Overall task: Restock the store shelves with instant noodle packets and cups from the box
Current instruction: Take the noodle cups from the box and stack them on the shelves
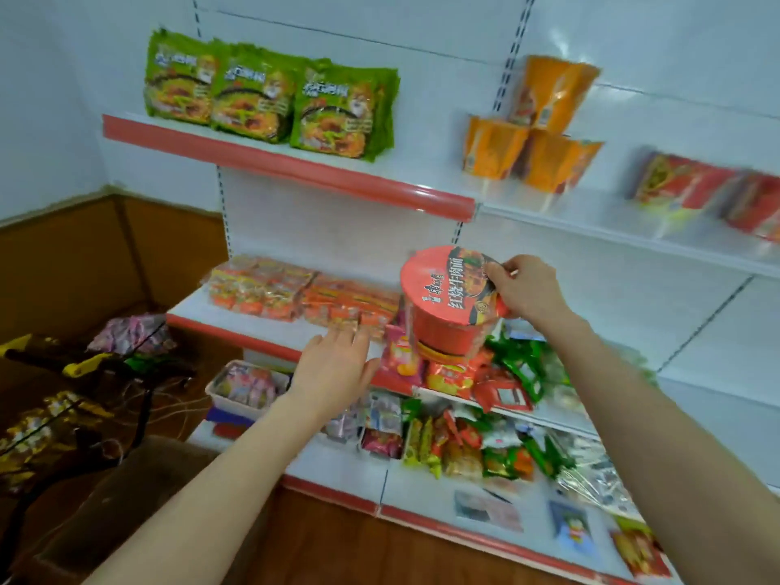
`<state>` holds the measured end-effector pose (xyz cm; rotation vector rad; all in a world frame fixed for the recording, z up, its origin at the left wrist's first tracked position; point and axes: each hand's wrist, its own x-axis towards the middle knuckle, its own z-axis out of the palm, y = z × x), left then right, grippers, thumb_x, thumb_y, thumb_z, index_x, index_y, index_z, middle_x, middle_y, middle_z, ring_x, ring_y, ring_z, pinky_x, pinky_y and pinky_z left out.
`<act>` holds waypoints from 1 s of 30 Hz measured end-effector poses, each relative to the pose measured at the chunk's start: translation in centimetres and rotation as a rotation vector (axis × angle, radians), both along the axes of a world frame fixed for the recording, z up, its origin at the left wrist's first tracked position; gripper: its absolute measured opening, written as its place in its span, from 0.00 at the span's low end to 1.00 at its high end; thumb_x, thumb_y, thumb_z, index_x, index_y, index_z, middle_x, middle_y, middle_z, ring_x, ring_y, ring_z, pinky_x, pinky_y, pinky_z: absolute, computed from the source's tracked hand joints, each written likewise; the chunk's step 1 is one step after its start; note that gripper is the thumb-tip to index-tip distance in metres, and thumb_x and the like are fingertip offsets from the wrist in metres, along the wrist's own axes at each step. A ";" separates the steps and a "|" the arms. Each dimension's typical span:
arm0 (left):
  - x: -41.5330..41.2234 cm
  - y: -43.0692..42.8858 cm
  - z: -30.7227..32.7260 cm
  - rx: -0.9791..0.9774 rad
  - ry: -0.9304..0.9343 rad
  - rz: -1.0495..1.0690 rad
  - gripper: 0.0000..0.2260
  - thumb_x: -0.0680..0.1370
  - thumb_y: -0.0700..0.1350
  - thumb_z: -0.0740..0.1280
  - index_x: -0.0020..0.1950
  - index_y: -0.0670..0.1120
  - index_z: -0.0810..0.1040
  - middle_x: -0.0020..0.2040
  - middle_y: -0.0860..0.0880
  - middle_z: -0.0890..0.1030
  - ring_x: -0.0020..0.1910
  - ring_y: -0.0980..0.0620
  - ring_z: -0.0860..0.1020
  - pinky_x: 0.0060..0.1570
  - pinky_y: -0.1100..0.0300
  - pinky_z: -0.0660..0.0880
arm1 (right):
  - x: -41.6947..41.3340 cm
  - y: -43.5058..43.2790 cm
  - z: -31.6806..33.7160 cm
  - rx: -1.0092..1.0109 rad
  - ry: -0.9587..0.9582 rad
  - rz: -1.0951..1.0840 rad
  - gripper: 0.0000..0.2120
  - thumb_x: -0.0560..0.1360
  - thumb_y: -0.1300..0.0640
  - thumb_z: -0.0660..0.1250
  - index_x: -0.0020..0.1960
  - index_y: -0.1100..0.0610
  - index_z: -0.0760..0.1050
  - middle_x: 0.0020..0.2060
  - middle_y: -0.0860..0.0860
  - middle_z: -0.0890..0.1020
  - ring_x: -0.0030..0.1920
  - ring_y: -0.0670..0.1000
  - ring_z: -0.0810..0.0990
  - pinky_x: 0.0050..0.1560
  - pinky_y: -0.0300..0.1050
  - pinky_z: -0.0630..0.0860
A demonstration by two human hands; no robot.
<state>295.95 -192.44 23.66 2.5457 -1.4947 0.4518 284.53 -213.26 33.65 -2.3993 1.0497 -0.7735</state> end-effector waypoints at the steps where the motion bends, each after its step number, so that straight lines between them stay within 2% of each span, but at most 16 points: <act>1: -1.8 -1.9 0.1 -0.013 -0.004 -0.035 0.19 0.72 0.52 0.64 0.52 0.37 0.78 0.38 0.42 0.81 0.33 0.42 0.80 0.28 0.53 0.75 | -2.7 -1.5 0.5 -0.003 -0.006 -0.039 0.20 0.76 0.50 0.61 0.45 0.70 0.77 0.39 0.66 0.81 0.43 0.63 0.80 0.49 0.51 0.76; 4: -7.8 -7.6 0.7 -0.044 0.012 -0.155 0.17 0.70 0.51 0.66 0.49 0.38 0.79 0.36 0.42 0.81 0.32 0.41 0.79 0.30 0.53 0.76 | -11.0 -5.8 1.8 0.022 -0.028 -0.120 0.19 0.75 0.52 0.62 0.43 0.69 0.77 0.36 0.66 0.82 0.35 0.63 0.81 0.44 0.57 0.79; 6: -11.8 -11.6 1.1 -0.059 -0.027 -0.194 0.17 0.69 0.51 0.66 0.48 0.39 0.79 0.34 0.43 0.81 0.30 0.42 0.79 0.27 0.54 0.75 | -16.5 -8.4 2.7 0.018 -0.007 -0.178 0.19 0.75 0.53 0.61 0.41 0.70 0.78 0.34 0.66 0.82 0.30 0.61 0.81 0.36 0.51 0.79; 8: -15.6 -15.4 1.8 -0.104 -0.047 -0.245 0.17 0.68 0.52 0.65 0.46 0.39 0.80 0.32 0.44 0.80 0.29 0.43 0.79 0.25 0.56 0.74 | -21.7 -11.0 3.7 0.018 -0.002 -0.236 0.19 0.75 0.53 0.61 0.41 0.71 0.77 0.33 0.66 0.82 0.30 0.61 0.81 0.30 0.46 0.76; 10: -19.1 -18.9 2.7 -0.143 -0.080 -0.323 0.17 0.69 0.52 0.66 0.46 0.39 0.80 0.31 0.44 0.79 0.28 0.44 0.78 0.24 0.57 0.73 | -26.4 -13.0 4.8 0.031 -0.021 -0.304 0.19 0.75 0.53 0.62 0.41 0.70 0.77 0.34 0.65 0.82 0.31 0.61 0.82 0.30 0.47 0.77; 13: -23.6 -23.7 4.5 -0.162 -0.112 -0.391 0.15 0.70 0.51 0.70 0.47 0.39 0.80 0.32 0.43 0.80 0.28 0.43 0.79 0.25 0.58 0.72 | -32.4 -15.7 6.2 0.042 -0.058 -0.390 0.19 0.75 0.53 0.62 0.42 0.71 0.77 0.35 0.65 0.82 0.32 0.62 0.82 0.36 0.53 0.80; 15: -26.0 -26.9 5.6 -0.193 -0.148 -0.429 0.14 0.68 0.50 0.72 0.43 0.40 0.80 0.30 0.44 0.80 0.27 0.44 0.78 0.23 0.58 0.72 | -35.7 -17.5 6.9 0.040 -0.088 -0.444 0.20 0.76 0.53 0.62 0.42 0.71 0.77 0.35 0.66 0.82 0.33 0.63 0.82 0.36 0.53 0.80; 17: -28.1 -30.1 6.6 -0.218 -0.181 -0.475 0.13 0.67 0.51 0.70 0.40 0.41 0.80 0.29 0.46 0.79 0.25 0.45 0.78 0.21 0.58 0.71 | -38.5 -19.3 7.6 0.039 -0.103 -0.497 0.20 0.76 0.52 0.62 0.41 0.70 0.77 0.35 0.66 0.82 0.32 0.63 0.82 0.35 0.53 0.80; 19: -30.1 -32.7 7.9 -0.215 -0.172 -0.515 0.15 0.70 0.51 0.64 0.44 0.40 0.80 0.33 0.45 0.81 0.29 0.43 0.79 0.26 0.55 0.74 | -40.8 -21.4 8.3 0.049 -0.124 -0.545 0.19 0.75 0.52 0.63 0.38 0.69 0.78 0.34 0.66 0.82 0.32 0.62 0.82 0.35 0.53 0.80; 21: -31.7 -35.8 9.0 -0.223 -0.109 -0.574 0.16 0.78 0.50 0.59 0.55 0.39 0.77 0.45 0.42 0.82 0.41 0.41 0.80 0.41 0.52 0.75 | -42.6 -23.8 9.2 0.058 -0.147 -0.583 0.19 0.75 0.52 0.62 0.36 0.67 0.77 0.34 0.66 0.82 0.32 0.62 0.82 0.34 0.51 0.80; 22: -32.1 -37.5 9.5 -0.263 -0.111 -0.592 0.17 0.78 0.51 0.59 0.57 0.39 0.76 0.47 0.42 0.81 0.44 0.40 0.79 0.44 0.51 0.74 | -43.3 -25.0 9.8 0.060 -0.158 -0.599 0.19 0.75 0.51 0.62 0.35 0.66 0.76 0.34 0.65 0.82 0.32 0.61 0.82 0.34 0.50 0.80; 26: -33.4 -44.5 11.7 -0.346 -0.202 -0.619 0.13 0.71 0.49 0.67 0.43 0.39 0.79 0.32 0.43 0.81 0.29 0.41 0.79 0.28 0.54 0.74 | -44.8 -30.3 12.3 0.039 -0.239 -0.626 0.16 0.75 0.53 0.63 0.33 0.64 0.74 0.34 0.63 0.81 0.33 0.61 0.83 0.34 0.51 0.81; 28: -33.9 -48.1 12.8 -0.366 -0.203 -0.649 0.12 0.70 0.48 0.72 0.43 0.39 0.79 0.32 0.42 0.80 0.29 0.41 0.78 0.28 0.55 0.73 | -45.1 -33.4 13.6 0.027 -0.268 -0.637 0.15 0.75 0.54 0.63 0.36 0.64 0.75 0.34 0.62 0.81 0.33 0.62 0.83 0.34 0.53 0.81; 30: -34.2 -51.0 14.0 -0.384 -0.218 -0.653 0.12 0.70 0.49 0.70 0.41 0.39 0.79 0.31 0.43 0.80 0.28 0.42 0.78 0.26 0.56 0.72 | -45.2 -36.4 14.6 0.036 -0.290 -0.647 0.13 0.74 0.55 0.63 0.39 0.65 0.75 0.31 0.59 0.80 0.32 0.60 0.82 0.30 0.52 0.80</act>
